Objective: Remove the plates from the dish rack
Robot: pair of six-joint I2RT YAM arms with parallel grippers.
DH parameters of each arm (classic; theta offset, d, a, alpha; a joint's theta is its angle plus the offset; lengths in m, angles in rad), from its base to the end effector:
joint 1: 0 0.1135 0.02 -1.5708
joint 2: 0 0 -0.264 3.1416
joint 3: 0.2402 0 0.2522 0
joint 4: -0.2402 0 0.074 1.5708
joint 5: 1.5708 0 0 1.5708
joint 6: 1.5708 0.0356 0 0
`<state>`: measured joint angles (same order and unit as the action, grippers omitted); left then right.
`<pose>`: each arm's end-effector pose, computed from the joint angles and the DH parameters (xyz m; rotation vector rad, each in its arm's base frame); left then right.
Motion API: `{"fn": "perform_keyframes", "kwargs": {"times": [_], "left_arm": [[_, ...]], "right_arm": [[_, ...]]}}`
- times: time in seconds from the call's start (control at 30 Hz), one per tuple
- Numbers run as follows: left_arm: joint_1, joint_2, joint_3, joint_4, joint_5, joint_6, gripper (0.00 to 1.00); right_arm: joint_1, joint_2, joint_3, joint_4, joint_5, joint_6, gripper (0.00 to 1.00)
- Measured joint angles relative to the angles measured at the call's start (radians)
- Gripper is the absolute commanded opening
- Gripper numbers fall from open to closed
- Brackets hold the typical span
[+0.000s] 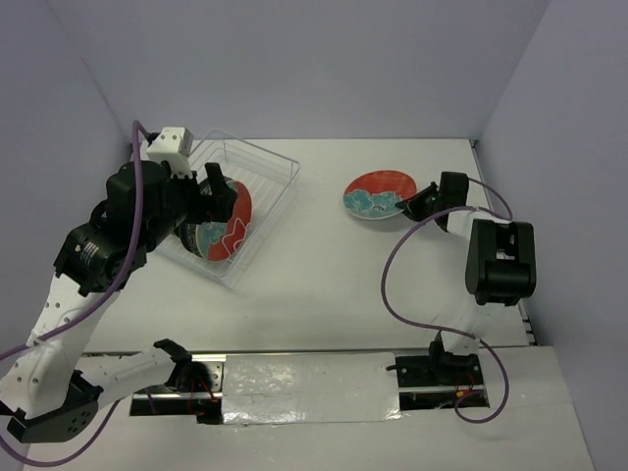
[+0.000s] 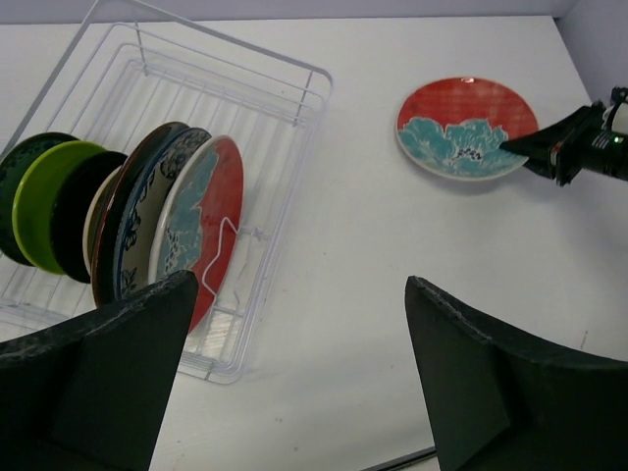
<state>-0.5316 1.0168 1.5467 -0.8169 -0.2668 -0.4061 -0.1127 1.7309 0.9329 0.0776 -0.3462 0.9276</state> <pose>0.1479 -0.0761 0.4829 -0.0695 1.8655 -0.4050 0.3559 -0.0281 0.1697 1.0147 2.1490 0.8054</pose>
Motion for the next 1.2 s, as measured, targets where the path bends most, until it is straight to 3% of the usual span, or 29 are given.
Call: {"fn": "perform_keyframes", "kwargs": {"times": [0.03,0.07,0.1,0.2,0.23,0.5,0.73,0.87,1.0,1.07,1.1,1.13,1.2], "left_arm": [[0.0,-0.001,-0.001,-0.008,-0.002,0.009,1.0],[0.0,-0.005,-0.005,-0.012,-0.006,0.013,0.99],[0.0,-0.01,-0.013,-0.014,-0.01,0.015,0.99],[0.0,-0.028,-0.036,-0.027,-0.024,0.016,0.99],[0.0,-0.034,-0.044,-0.03,-0.029,0.016,1.0],[0.0,-0.018,-0.093,-0.06,-0.081,0.016,1.0],[0.0,0.131,-0.092,-0.092,-0.191,0.02,1.0],[0.008,0.184,-0.08,-0.104,-0.244,0.053,1.0],[0.05,0.238,-0.057,-0.087,-0.265,0.1,0.96],[0.073,0.278,-0.055,-0.069,-0.27,0.132,0.86],[0.078,0.287,-0.055,-0.066,-0.271,0.14,0.86],[0.085,0.309,-0.055,-0.057,-0.273,0.151,0.77],[0.091,0.345,-0.055,-0.037,-0.272,0.166,0.74]], "right_arm": [[0.0,0.033,0.029,0.012,-0.003,0.003,0.12],[-0.001,0.063,0.055,0.018,-0.005,0.007,0.33],[-0.001,0.092,0.09,0.01,-0.01,0.018,0.48],[0.0,0.19,0.245,-0.073,-0.002,0.012,0.78],[0.003,0.219,0.299,-0.111,0.006,0.006,1.0],[0.054,0.276,0.676,-0.626,0.334,-0.104,1.0],[0.071,0.143,0.655,-0.864,0.541,-0.146,1.0],[0.097,0.02,0.497,-0.829,0.531,-0.222,1.0],[0.273,-0.224,0.277,-0.741,0.475,-0.335,1.0],[0.375,-0.345,0.224,-0.697,0.431,-0.384,1.0],[0.41,-0.391,0.212,-0.681,0.408,-0.403,1.0],[0.435,-0.437,0.204,-0.659,0.387,-0.421,1.0],[0.444,-0.499,0.19,-0.625,0.368,-0.443,1.0]]}}
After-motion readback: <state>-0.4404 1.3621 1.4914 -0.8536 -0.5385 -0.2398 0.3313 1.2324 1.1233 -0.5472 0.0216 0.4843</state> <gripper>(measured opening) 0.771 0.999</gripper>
